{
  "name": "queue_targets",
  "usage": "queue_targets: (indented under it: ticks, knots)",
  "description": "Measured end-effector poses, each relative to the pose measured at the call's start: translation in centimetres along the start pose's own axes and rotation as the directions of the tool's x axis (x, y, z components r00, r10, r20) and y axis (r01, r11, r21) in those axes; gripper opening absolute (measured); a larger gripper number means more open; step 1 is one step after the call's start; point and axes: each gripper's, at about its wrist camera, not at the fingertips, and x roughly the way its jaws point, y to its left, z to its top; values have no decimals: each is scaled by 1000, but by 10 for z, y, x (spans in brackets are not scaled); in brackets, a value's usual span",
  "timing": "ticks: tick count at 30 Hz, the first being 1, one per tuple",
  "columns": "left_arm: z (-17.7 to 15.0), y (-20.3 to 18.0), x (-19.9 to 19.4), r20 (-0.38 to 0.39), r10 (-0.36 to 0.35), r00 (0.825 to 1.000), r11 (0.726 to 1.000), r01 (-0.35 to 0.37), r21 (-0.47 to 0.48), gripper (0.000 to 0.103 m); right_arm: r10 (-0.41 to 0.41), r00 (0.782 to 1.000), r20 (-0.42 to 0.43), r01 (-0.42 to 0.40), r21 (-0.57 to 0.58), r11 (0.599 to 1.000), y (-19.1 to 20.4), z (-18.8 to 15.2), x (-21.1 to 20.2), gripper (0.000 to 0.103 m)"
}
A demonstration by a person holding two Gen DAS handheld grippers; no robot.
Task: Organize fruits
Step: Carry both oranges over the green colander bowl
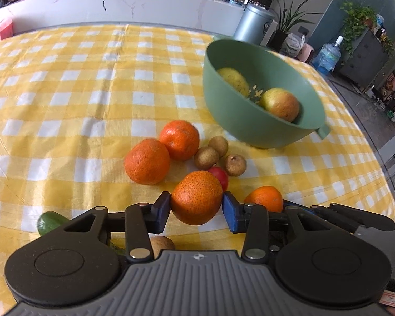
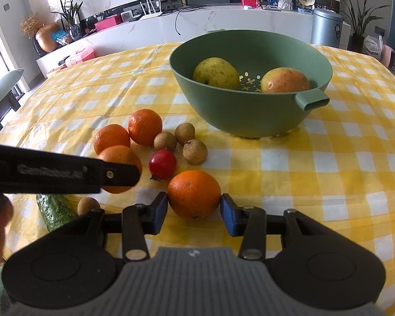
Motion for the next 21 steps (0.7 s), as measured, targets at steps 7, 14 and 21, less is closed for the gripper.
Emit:
queue_targets:
  ticks: [7, 14, 21]
  knots:
    - [17, -13, -25, 31, -19, 999, 999, 18, 31, 48, 16, 999, 35, -17, 6, 1000, -2, 8, -23, 41]
    - [45, -36, -42, 70, -37, 997, 995, 31, 91, 48, 20, 995, 101, -16, -44, 999, -11, 38, -54, 41]
    - [74, -59, -46, 87, -55, 995, 986, 41, 161, 48, -8, 992, 124, 24, -127, 992, -27, 76, -71, 41]
